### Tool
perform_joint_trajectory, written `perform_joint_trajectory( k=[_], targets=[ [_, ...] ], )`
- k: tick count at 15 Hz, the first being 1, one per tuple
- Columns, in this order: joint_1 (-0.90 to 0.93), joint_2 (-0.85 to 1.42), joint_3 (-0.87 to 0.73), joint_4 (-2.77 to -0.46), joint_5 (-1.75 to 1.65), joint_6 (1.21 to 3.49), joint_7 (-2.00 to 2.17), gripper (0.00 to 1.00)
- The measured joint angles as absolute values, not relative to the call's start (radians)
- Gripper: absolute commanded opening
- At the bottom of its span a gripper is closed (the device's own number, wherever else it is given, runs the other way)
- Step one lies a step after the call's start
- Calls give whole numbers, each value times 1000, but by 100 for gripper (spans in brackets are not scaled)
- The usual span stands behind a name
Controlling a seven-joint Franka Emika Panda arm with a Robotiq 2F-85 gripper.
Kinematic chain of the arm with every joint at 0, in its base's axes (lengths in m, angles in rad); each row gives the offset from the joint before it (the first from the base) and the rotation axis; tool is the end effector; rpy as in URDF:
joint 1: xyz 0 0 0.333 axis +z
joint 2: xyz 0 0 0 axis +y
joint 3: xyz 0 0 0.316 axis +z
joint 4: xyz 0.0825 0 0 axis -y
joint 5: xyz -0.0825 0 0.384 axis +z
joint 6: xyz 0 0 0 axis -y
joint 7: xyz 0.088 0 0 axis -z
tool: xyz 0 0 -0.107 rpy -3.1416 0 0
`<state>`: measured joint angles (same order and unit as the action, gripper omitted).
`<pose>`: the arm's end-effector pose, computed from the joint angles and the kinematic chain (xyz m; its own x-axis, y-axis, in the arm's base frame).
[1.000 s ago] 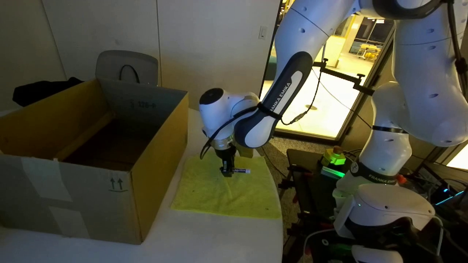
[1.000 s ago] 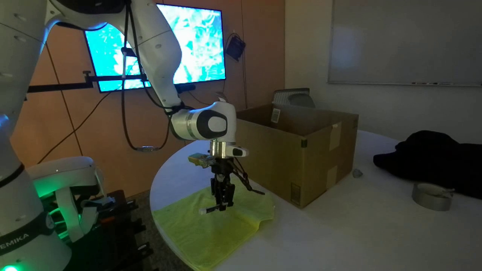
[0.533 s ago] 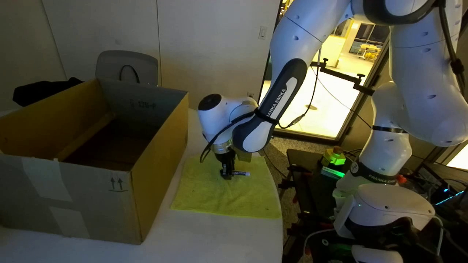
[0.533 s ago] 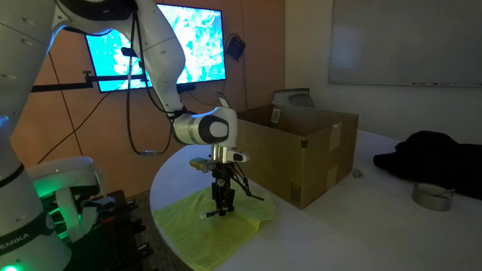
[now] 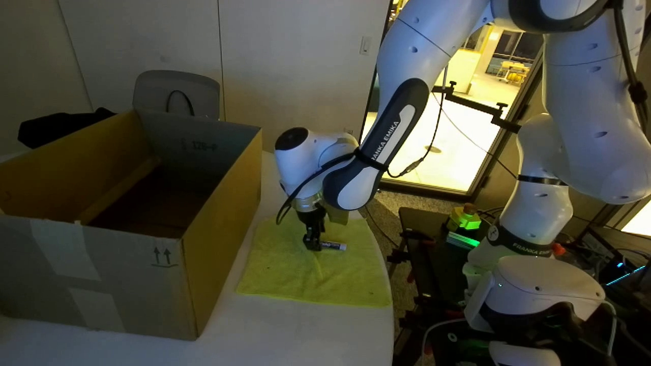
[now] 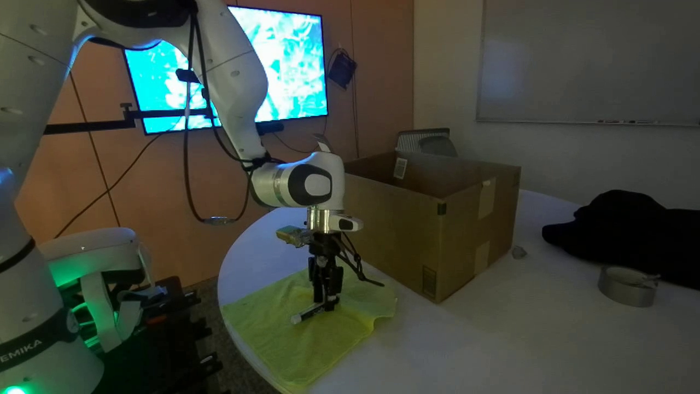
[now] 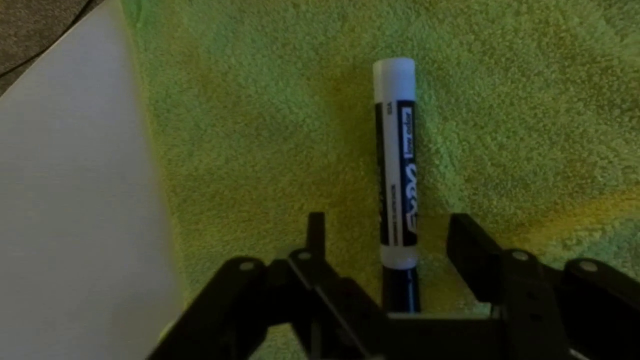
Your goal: Put the marker on the cloth, then fold the cloth and put it in the box
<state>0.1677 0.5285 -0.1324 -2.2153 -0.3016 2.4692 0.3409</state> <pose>0.5118 0.0135 0.1177 0.9736 -0.0634 -0.2191 -0.0024 -0.9634 0.2681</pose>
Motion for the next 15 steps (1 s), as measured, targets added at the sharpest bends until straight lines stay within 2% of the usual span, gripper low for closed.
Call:
perform_joint_trajectory(
  k=[6,15],
  targets=[
    [180,445,-105,-2265,-301,2505,342,100],
    [179,395,49,-2380,-212,2578,232,100]
  ],
)
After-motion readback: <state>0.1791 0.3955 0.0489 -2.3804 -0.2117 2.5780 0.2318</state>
